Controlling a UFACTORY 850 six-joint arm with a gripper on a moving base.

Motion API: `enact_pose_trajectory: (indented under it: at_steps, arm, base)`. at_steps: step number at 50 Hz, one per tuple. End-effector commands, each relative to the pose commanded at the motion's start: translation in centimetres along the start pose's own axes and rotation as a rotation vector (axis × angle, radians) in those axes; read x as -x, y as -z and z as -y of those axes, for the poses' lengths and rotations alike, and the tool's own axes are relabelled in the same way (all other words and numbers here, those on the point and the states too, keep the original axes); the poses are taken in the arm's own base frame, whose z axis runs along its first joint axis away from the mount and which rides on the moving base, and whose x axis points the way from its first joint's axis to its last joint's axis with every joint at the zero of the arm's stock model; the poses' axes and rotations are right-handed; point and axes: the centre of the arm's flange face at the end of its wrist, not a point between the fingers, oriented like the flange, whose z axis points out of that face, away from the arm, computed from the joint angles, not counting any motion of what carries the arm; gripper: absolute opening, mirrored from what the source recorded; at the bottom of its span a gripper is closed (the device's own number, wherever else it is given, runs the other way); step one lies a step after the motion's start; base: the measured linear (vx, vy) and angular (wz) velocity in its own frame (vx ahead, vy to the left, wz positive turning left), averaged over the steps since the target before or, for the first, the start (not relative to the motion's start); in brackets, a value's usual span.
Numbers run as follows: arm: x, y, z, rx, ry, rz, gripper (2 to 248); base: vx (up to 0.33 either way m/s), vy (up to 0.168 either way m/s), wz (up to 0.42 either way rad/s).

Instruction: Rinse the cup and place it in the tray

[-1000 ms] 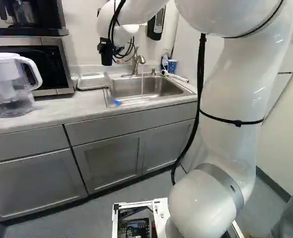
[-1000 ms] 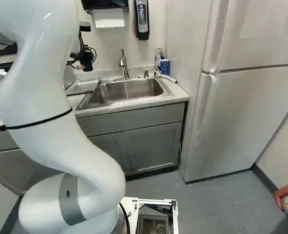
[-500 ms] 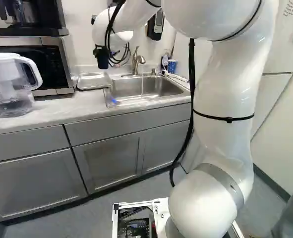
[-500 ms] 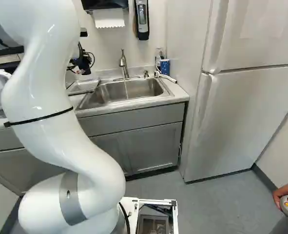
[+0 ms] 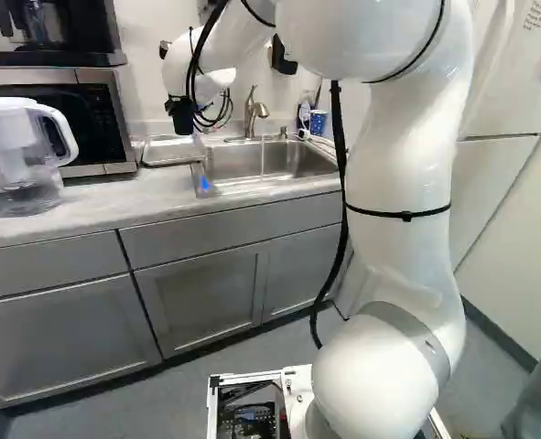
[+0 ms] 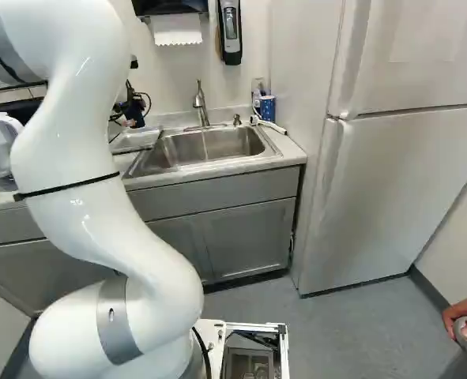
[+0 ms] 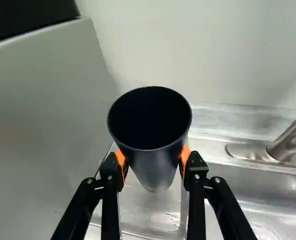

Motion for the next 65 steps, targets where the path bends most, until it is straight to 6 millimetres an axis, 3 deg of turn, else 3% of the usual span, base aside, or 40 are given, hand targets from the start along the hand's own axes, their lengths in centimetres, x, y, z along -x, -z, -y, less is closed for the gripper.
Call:
enact_pose_trajectory:
  at_steps: [49, 63, 64, 65]
  arm:
    - [4.8, -3.6, -0.2, 0.004, 0.001, 0.092, 121]
    - [4.8, -3.6, -0.2, 0.004, 0.001, 0.092, 122]
    - [4.8, -3.6, -0.2, 0.004, 0.001, 0.092, 148]
    - [4.8, -3.6, -0.2, 0.004, 0.001, 0.092, 148]
  base:
    - [0.0, 0.0, 0.0]
    - [0.0, 0.0, 0.0]
    - [0.0, 0.0, 0.0]
    - [0.0, 0.0, 0.0]
